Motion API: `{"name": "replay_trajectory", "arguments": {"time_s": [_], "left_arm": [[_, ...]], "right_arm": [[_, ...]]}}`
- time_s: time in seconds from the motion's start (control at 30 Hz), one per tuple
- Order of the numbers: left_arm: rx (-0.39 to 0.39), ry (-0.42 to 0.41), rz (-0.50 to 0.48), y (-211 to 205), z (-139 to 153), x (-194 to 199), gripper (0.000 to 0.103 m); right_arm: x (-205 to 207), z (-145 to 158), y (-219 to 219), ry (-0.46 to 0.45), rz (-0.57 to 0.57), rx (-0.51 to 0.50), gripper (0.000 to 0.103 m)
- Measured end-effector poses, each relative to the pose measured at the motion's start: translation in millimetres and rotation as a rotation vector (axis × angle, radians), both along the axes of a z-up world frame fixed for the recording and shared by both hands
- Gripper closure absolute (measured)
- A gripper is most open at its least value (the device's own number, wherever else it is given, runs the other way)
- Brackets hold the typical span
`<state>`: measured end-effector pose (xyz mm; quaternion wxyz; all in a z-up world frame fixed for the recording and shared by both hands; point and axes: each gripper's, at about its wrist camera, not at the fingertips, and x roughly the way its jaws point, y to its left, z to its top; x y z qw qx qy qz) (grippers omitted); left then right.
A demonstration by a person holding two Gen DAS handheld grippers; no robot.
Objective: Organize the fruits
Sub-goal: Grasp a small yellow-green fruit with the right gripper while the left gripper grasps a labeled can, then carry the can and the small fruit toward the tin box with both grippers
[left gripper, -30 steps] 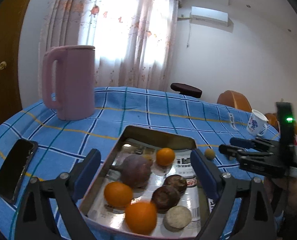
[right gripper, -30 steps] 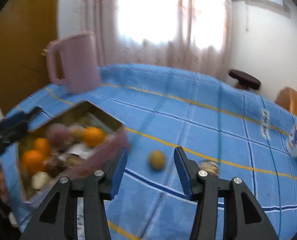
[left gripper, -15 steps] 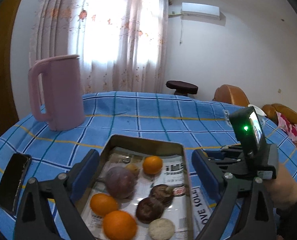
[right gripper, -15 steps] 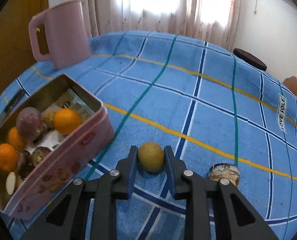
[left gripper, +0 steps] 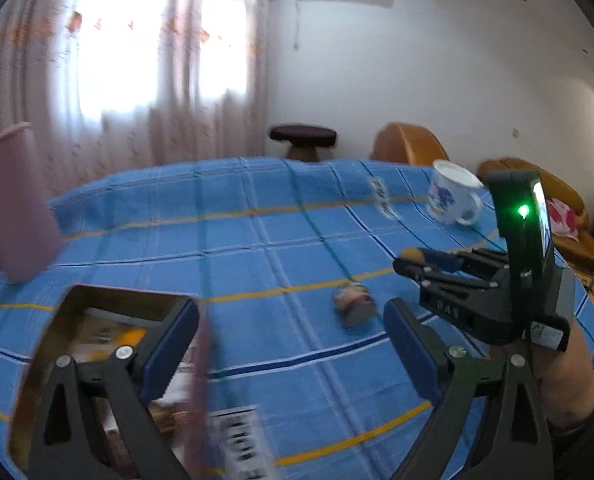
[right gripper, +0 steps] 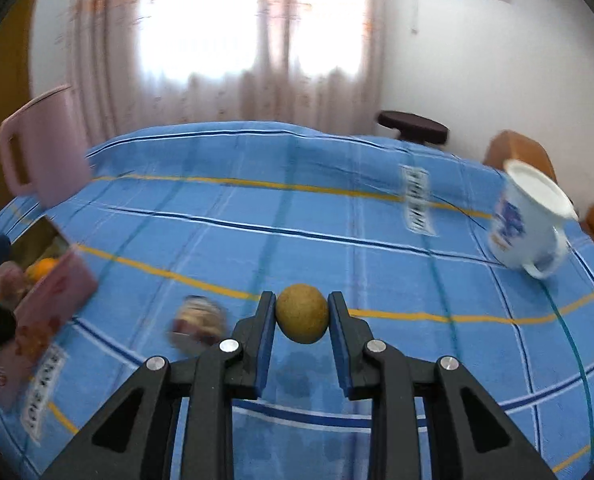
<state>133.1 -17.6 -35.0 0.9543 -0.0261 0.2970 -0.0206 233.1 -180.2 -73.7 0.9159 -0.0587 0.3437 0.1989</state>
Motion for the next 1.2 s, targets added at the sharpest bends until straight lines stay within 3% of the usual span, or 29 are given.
{"name": "replay_trajectory", "arguments": {"time_s": [0.33, 0.47, 0.63, 0.7, 0.9, 1.2], "left_arm": [[-0.011, 0.175, -0.043, -34, -37, 68, 0.013], [-0.036, 0.242, -0.063, -41, -50, 85, 0.029], [-0.042, 0.269, -0.088, -48, -54, 96, 0.036], [-0.042, 0.288, -0.089, -49, -59, 101, 0.048], [-0.031, 0.278, -0.103, -49, -59, 99, 0.059], [-0.023, 0.212, -0.092, -48, -50, 89, 0.059]], "right_arm": [[10, -4, -11, 0.036, -0.016, 0.029, 0.075], [9, -4, -13, 0.036, -0.012, 0.034, 0.075], [12, -4, -18, 0.059, -0.014, 0.070, 0.075], [12, -5, -17, 0.061, -0.015, 0.067, 0.075], [12, -3, -18, 0.054, -0.015, 0.070, 0.075], [0, 4, -20, -0.017, -0.002, 0.086, 0.075]]}}
